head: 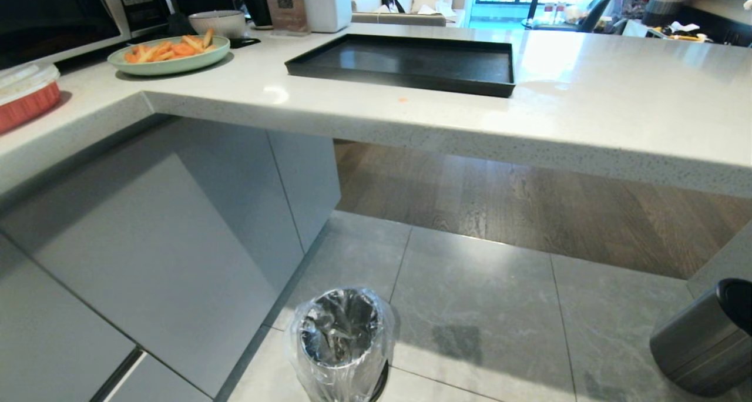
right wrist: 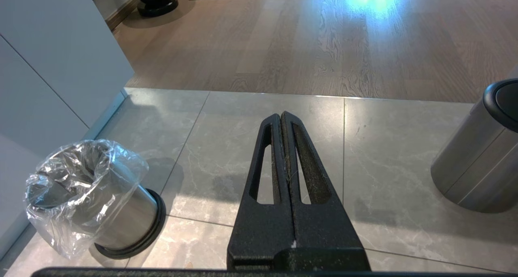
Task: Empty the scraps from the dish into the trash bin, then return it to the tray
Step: Move the bowl over the trash can
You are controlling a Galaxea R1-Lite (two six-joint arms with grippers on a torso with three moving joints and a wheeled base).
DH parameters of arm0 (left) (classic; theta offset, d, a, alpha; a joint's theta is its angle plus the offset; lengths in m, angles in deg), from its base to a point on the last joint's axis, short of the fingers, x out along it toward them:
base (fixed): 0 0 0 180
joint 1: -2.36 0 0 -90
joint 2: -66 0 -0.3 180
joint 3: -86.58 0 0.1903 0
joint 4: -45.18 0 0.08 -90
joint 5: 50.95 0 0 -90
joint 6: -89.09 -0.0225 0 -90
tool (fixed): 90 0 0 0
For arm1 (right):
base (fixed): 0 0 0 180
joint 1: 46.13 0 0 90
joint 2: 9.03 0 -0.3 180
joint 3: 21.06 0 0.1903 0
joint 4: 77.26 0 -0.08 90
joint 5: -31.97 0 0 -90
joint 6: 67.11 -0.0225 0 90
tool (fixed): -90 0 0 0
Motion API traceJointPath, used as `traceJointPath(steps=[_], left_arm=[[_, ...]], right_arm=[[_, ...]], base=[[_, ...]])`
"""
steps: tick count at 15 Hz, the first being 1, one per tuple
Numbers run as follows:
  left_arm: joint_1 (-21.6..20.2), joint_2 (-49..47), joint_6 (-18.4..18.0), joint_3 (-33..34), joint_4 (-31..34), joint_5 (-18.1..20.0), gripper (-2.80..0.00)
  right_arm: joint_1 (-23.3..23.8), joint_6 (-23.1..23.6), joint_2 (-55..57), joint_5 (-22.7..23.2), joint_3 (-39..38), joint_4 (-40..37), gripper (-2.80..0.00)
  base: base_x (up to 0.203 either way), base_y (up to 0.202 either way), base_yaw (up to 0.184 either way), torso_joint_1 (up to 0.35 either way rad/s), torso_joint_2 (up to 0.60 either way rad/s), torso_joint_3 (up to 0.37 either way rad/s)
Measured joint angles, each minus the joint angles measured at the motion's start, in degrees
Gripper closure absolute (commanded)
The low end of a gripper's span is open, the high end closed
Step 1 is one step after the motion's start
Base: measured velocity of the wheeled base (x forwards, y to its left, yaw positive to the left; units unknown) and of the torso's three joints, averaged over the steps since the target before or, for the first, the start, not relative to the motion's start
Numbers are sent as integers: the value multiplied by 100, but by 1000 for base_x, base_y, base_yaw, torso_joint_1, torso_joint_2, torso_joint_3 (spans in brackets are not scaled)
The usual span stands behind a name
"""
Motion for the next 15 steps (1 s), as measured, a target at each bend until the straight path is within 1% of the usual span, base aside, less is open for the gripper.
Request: traceJointPath(steps=[5,10,13,15], left_arm=[[0,-11,-32,16,-1,-4,0],[-2,-7,-432,151,-23,18,0],[-9,2,-490,239,-33,33,0],[-9,0,-642,244,-33,29,0]], right_arm=[[0,2,0,0,0,0,0],[0,2,0,2,0,0,0],[0,2,0,0,0,-1,0],[0,2,0,2,0,0,0]], base=[[0,0,0,0,0,0],[0,0,0,0,0,0],[0,0,0,0,0,0],[0,0,0,0,0,0]])
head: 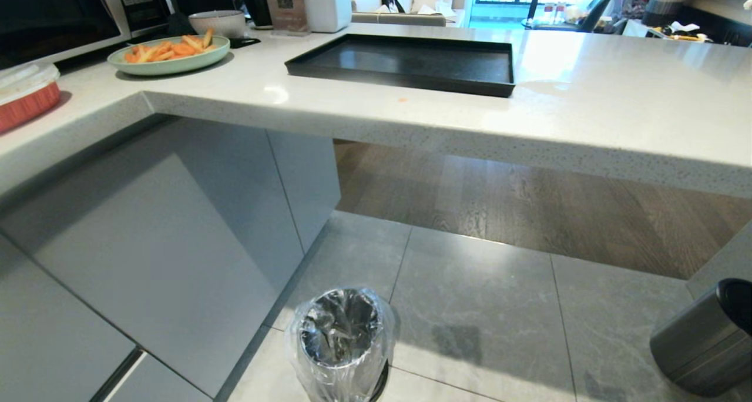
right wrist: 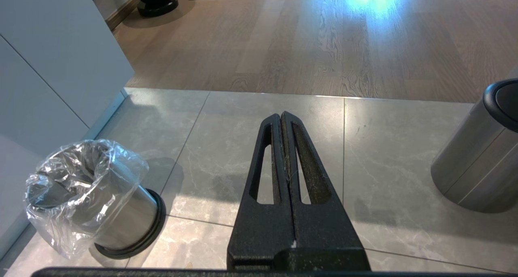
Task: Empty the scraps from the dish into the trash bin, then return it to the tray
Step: Move the bowl over the trash can
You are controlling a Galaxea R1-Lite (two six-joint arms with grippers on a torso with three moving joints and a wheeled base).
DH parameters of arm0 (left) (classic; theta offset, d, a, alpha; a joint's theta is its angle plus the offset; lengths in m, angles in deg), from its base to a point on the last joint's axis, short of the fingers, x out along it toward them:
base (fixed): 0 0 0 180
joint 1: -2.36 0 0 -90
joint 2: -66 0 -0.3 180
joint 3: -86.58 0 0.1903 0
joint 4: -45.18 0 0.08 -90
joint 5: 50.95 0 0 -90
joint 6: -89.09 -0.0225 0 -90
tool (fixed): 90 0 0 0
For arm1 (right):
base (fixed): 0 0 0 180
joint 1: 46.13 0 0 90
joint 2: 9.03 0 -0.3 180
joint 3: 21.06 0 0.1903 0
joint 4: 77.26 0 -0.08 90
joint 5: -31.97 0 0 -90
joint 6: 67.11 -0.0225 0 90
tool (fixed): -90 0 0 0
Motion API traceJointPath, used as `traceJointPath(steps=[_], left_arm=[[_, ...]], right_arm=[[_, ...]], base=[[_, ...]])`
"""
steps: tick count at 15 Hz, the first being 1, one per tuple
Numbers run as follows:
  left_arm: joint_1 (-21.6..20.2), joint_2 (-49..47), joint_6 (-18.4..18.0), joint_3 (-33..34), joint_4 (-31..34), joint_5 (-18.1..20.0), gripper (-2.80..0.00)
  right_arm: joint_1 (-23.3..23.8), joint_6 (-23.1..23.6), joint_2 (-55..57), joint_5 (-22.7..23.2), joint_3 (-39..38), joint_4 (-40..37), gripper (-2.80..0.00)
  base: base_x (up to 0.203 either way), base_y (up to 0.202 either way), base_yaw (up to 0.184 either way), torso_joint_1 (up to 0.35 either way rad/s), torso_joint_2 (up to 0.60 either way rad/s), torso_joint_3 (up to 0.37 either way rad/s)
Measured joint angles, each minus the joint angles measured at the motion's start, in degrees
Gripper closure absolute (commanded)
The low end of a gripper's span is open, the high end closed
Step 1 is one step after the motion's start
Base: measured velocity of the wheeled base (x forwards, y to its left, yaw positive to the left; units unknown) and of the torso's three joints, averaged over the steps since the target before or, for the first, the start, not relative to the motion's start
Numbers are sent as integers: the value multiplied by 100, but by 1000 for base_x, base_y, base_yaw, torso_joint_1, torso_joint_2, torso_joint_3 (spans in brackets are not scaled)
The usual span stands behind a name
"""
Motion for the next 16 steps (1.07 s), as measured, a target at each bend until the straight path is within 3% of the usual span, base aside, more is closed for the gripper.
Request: traceJointPath(steps=[7,11,16], left_arm=[[-2,-75,-128,-49,-55,21,0],[2,-497,-128,-29,-962,9,0],[5,-993,-91,-77,-1080,18,0]], right_arm=[[0,0,0,-2,2,2,0],[0,-2,0,-5,5,0,0],[0,0,0,-2,7,-1,0]], base=[[0,0,0,0,0,0],[0,0,0,0,0,0],[0,0,0,1,1,-69]])
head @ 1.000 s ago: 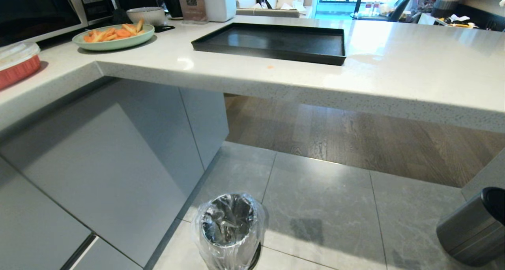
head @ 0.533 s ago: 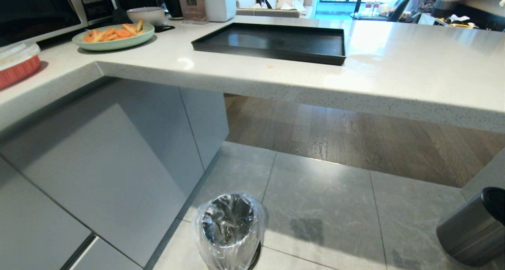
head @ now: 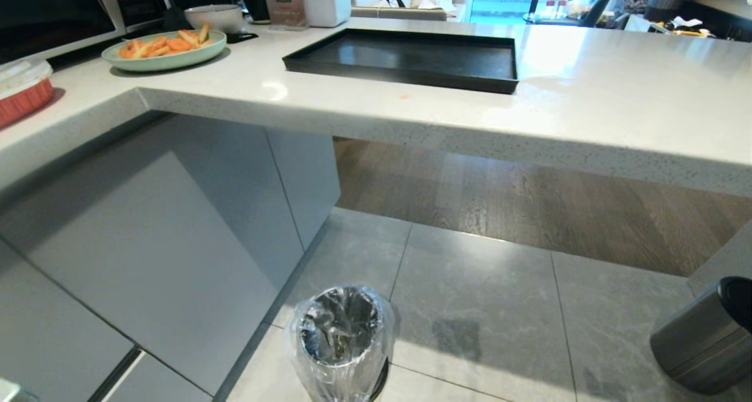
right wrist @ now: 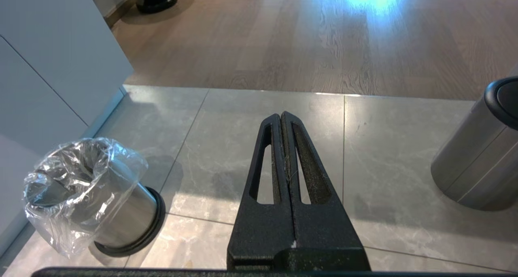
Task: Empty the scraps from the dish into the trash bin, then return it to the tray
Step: Move the bowl over the trash can
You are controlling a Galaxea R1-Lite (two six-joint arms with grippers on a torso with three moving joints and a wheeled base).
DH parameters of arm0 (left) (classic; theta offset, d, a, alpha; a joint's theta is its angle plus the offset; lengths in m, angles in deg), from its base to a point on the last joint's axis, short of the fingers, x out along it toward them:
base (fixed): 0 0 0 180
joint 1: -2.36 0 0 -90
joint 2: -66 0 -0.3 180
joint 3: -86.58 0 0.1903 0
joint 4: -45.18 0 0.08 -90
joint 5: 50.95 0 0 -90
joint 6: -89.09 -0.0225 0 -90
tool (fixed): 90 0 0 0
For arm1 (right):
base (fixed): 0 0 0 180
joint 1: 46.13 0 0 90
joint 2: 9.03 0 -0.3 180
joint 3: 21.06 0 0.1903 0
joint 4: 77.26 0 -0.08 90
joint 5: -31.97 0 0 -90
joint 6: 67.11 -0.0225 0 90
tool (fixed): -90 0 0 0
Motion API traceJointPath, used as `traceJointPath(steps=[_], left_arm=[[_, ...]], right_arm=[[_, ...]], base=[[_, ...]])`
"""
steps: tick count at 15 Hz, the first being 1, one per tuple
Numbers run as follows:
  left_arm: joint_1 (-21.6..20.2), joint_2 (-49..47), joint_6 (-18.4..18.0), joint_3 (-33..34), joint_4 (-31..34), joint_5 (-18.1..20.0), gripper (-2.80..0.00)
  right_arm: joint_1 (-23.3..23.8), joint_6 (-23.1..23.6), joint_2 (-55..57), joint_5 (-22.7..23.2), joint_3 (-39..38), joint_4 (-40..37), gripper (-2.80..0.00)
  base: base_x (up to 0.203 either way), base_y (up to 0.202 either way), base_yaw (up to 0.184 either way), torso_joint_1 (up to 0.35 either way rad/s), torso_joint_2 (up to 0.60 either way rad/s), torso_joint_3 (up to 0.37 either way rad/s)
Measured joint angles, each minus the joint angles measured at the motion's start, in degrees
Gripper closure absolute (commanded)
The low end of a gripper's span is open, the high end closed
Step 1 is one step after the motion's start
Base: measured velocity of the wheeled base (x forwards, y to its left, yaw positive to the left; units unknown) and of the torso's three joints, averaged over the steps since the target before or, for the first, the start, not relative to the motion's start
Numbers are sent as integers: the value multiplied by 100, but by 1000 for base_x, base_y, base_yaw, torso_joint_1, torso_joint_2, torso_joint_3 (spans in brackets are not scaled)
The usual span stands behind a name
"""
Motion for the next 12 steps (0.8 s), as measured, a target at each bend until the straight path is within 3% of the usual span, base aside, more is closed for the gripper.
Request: traceJointPath(steps=[8,12], left_arm=[[-33,-454,83,-33,9,2,0],[-49,-449,364,-7,115,-31,0]], right_arm=[[0,-2,0,0,0,1,0],[0,0,0,-2,0,3,0]], base=[[0,0,0,2,4,-192],[0,0,0,1,0,-195]])
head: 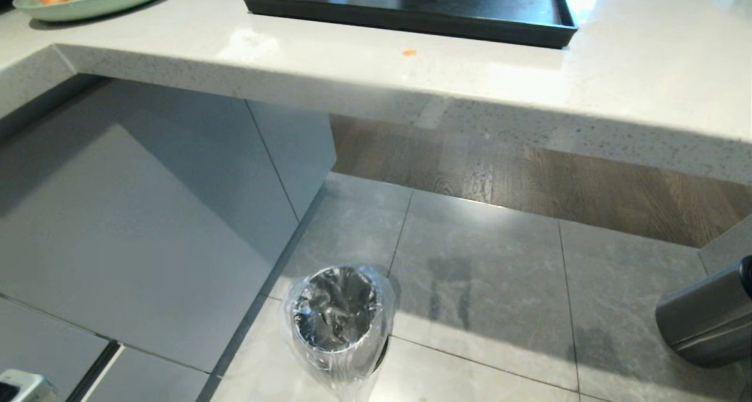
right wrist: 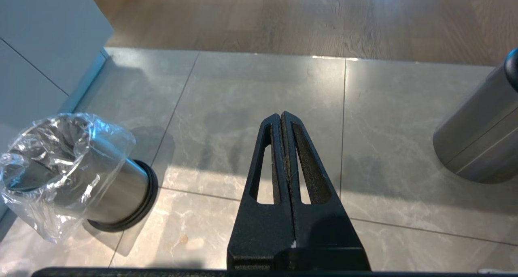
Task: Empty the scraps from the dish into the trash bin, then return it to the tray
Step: Move the bowl over the trash can
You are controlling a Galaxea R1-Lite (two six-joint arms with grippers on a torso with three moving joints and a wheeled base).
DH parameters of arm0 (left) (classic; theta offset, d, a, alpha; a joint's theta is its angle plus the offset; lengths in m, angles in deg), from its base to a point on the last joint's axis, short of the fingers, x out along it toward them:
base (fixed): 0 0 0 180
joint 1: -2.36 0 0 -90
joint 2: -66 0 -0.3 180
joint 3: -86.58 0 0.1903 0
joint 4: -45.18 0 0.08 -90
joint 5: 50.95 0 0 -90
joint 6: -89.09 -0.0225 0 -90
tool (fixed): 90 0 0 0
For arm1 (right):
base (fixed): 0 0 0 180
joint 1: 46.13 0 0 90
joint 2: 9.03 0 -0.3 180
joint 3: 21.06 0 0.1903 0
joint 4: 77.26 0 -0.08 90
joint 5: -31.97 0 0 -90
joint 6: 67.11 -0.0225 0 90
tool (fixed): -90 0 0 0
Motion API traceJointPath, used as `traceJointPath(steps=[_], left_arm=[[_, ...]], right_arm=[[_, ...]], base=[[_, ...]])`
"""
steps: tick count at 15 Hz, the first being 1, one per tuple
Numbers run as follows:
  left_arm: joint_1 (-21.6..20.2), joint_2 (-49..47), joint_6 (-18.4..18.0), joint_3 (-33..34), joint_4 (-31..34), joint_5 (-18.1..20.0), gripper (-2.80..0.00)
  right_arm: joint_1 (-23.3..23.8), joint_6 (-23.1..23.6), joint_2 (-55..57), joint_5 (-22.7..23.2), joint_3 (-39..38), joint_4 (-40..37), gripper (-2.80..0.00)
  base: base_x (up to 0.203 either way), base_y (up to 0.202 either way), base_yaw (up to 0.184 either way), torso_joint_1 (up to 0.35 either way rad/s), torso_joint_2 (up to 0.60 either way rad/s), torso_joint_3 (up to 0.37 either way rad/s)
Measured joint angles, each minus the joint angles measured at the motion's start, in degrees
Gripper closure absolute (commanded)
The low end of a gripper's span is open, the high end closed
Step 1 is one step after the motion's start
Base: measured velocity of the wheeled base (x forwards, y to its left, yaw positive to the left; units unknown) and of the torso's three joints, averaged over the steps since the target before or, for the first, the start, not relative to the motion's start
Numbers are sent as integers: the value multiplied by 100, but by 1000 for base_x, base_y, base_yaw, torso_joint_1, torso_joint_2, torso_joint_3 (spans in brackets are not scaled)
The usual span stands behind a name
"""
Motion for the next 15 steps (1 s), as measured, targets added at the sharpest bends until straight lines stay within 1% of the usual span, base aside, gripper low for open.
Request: traceJointPath(steps=[6,12,15], left_arm=[[-17,477,28,94,709,0,0],[-77,726,30,132,761,-3,0],[-80,762,28,134,750,-34,0]], right_arm=[[0,0,0,2,-2,-2,0],[0,-2,0,-1,-2,-2,0],[0,-2,0,2,-2,-1,0]], base=[[0,0,0,2,3,-200],[0,0,0,4,2,-195],[0,0,0,4,1,-76]])
